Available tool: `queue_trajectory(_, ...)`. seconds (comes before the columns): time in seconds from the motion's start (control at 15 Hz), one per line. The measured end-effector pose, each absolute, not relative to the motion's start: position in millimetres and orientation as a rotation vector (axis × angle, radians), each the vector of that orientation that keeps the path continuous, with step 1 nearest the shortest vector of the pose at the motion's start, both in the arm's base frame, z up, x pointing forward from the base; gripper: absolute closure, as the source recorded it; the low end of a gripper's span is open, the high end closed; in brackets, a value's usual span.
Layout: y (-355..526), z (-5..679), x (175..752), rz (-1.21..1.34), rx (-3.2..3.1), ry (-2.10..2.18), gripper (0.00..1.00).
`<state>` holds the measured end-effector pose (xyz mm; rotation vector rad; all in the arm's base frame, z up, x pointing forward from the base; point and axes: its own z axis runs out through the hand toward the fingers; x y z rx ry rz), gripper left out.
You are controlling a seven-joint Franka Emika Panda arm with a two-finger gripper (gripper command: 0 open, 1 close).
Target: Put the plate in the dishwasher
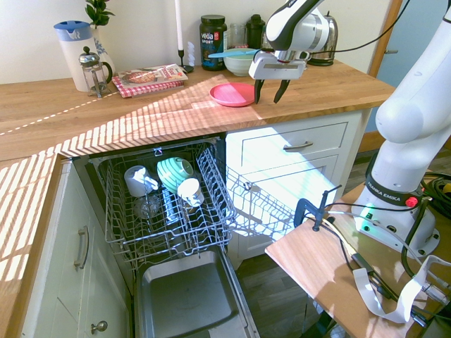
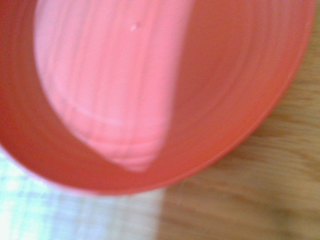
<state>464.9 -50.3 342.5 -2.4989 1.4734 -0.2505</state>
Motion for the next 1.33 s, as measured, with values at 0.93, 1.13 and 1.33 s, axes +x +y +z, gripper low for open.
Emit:
queue_trajectory(0.93,-82.5,326.1,543.4,-0.246,-2.330,1.313,1.00)
queue_trajectory(1.13,-86.2,324.3,544.1,-0.221,-2.354,1.259,1.00)
queue_trajectory(1.33,-84.7,322.0,543.7,-0.204,-2.362,1.244,1.00)
